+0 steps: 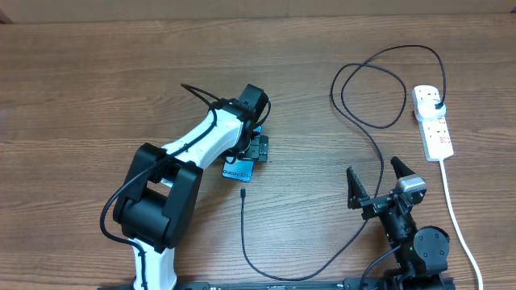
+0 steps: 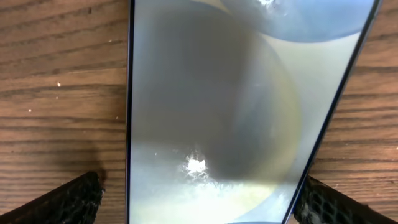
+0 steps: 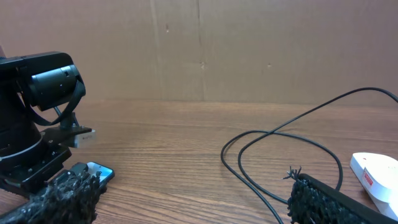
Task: Plug charger to phone and switch on socket
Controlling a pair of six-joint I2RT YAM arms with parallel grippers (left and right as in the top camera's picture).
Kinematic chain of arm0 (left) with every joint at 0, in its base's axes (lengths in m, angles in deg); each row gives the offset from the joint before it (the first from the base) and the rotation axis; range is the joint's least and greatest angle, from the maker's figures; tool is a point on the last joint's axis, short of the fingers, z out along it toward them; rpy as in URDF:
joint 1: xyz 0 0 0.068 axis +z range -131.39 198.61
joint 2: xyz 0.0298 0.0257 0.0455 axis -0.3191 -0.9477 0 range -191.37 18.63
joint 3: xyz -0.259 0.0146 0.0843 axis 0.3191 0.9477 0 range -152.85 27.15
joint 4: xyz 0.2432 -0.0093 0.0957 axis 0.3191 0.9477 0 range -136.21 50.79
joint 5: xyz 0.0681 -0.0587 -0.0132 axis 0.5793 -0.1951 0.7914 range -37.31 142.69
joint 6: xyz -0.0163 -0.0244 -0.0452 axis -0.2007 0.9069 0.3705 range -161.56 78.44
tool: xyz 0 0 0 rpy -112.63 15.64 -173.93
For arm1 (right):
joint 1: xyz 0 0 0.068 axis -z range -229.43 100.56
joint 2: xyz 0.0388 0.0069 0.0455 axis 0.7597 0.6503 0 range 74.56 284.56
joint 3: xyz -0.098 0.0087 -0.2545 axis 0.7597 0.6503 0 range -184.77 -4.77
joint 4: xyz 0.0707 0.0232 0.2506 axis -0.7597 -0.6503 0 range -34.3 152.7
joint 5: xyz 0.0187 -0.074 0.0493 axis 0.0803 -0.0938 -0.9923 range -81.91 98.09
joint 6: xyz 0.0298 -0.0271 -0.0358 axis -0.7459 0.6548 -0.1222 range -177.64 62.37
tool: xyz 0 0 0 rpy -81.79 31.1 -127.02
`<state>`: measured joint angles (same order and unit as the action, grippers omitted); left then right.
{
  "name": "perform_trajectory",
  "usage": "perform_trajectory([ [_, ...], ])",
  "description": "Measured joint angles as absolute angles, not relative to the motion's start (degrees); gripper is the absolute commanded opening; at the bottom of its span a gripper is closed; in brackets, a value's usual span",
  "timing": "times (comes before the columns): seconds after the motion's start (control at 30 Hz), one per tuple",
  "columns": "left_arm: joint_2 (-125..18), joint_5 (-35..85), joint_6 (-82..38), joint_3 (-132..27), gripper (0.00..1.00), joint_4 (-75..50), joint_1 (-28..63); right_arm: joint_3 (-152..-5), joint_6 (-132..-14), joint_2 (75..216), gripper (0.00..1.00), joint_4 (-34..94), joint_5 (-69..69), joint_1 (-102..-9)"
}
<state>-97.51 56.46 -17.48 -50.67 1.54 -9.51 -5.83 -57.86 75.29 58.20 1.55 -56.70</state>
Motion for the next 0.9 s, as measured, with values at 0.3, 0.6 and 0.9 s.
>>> perform_trajectory([
  [0.3, -98.6, 57.25, -17.52, -57.09, 1.0, 5.54, -9.49, -5.83, -57.82, 75.29, 1.0, 58.2, 1.55, -56.7],
  [0.6, -98.62, 57.3, -17.79, -59.69, 1.0, 6.41, -9.51, -5.83, -57.84, 75.29, 1.0, 58.2, 1.55, -56.7],
  [0.9, -98.62, 56.77, -22.75, -57.77, 1.0, 2.81, -9.51, -5.83, -57.84, 75.29, 1.0, 58.18, 1.55, -56.7],
])
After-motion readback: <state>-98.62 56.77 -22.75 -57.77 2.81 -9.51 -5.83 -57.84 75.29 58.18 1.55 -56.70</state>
